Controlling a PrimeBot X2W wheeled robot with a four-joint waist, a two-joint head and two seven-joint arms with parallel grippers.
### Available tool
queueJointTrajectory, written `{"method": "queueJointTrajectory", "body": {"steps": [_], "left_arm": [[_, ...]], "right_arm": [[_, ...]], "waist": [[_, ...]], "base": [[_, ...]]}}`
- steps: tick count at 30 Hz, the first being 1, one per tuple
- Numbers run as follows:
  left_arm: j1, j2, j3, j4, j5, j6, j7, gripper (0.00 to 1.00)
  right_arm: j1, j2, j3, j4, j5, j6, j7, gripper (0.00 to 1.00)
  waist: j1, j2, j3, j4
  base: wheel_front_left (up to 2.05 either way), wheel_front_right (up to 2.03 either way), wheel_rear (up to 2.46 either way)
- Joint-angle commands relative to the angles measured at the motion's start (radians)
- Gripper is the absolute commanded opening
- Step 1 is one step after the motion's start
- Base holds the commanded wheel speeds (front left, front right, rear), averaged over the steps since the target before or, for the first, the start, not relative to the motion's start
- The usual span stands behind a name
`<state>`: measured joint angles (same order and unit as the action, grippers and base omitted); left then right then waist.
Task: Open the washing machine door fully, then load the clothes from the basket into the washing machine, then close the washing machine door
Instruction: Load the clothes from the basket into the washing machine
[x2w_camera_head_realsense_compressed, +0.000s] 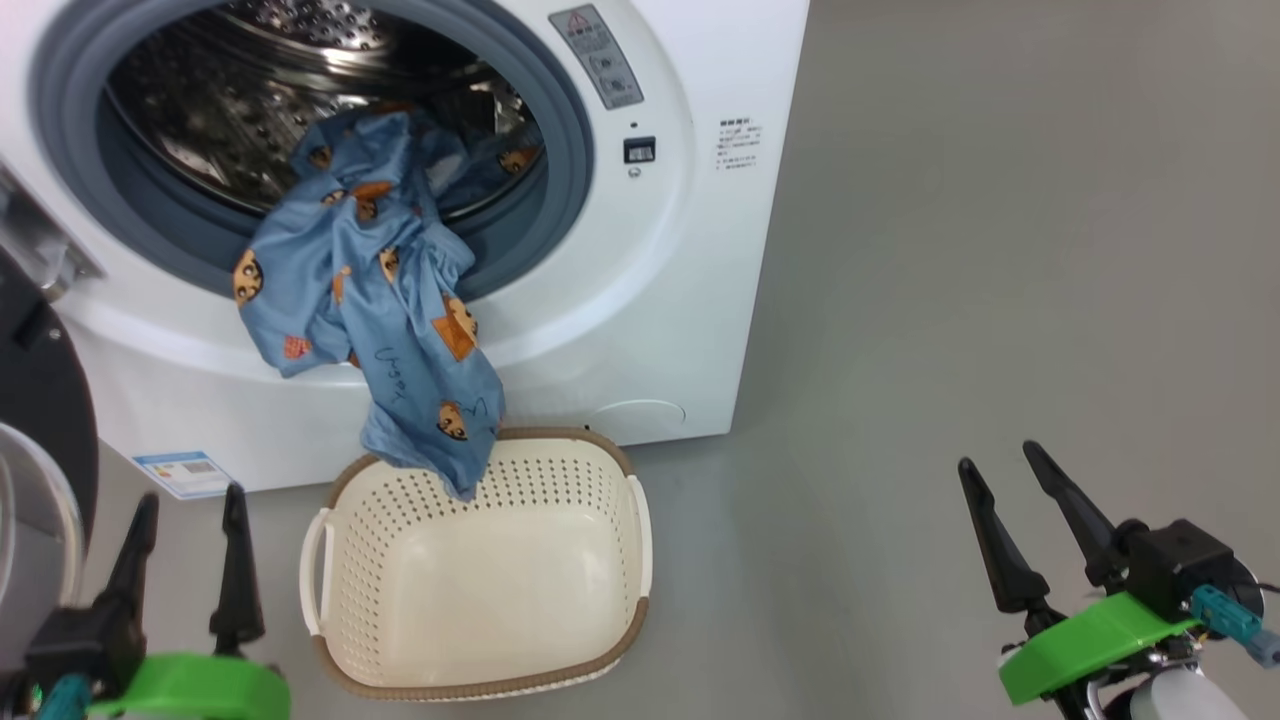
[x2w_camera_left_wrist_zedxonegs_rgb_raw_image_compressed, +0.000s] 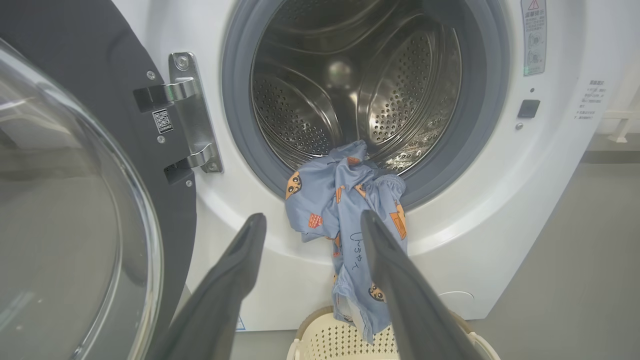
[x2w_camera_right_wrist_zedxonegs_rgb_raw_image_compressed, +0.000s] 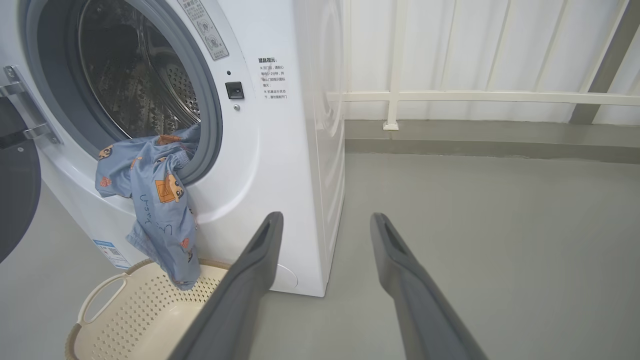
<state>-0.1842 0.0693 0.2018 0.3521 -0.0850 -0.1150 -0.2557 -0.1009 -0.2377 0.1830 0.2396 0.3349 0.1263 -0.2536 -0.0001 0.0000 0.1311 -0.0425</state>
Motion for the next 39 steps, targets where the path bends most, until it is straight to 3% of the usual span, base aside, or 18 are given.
{"method": "queueJointTrajectory", "body": {"steps": [1,12,20,39], "left_arm": [[0.006,0.017,0.036,-0.037,0.006,-0.002,-0.006,1.0],[0.132,0.001,0.061,-0.136,0.012,-0.003,-0.006,1.0],[0.136,-0.007,0.066,-0.147,0.006,-0.002,-0.006,1.0],[-0.07,-0.005,0.023,0.079,-0.052,-0.014,-0.006,1.0]], "right_arm": [[0.009,-0.018,0.01,-0.023,-0.005,0.004,-0.008,0.9],[0.045,-0.019,-0.013,-0.035,-0.008,0.004,-0.008,0.88],[0.038,-0.018,-0.014,-0.042,-0.01,0.004,-0.008,0.88],[-0.076,0.001,0.014,-0.062,-0.017,0.004,-0.008,0.89]], "waist": [[0.0001,0.0,-0.014,0.008],[0.0001,0.0,-0.027,0.019],[0.0001,0.0,-0.003,0.015],[0.0001,0.0,0.196,-0.033]], "base": [[0.0,0.0,0.0],[0.0,0.0,0.0],[0.0,0.0,0.0],[0.0,0.0,0.0]]}}
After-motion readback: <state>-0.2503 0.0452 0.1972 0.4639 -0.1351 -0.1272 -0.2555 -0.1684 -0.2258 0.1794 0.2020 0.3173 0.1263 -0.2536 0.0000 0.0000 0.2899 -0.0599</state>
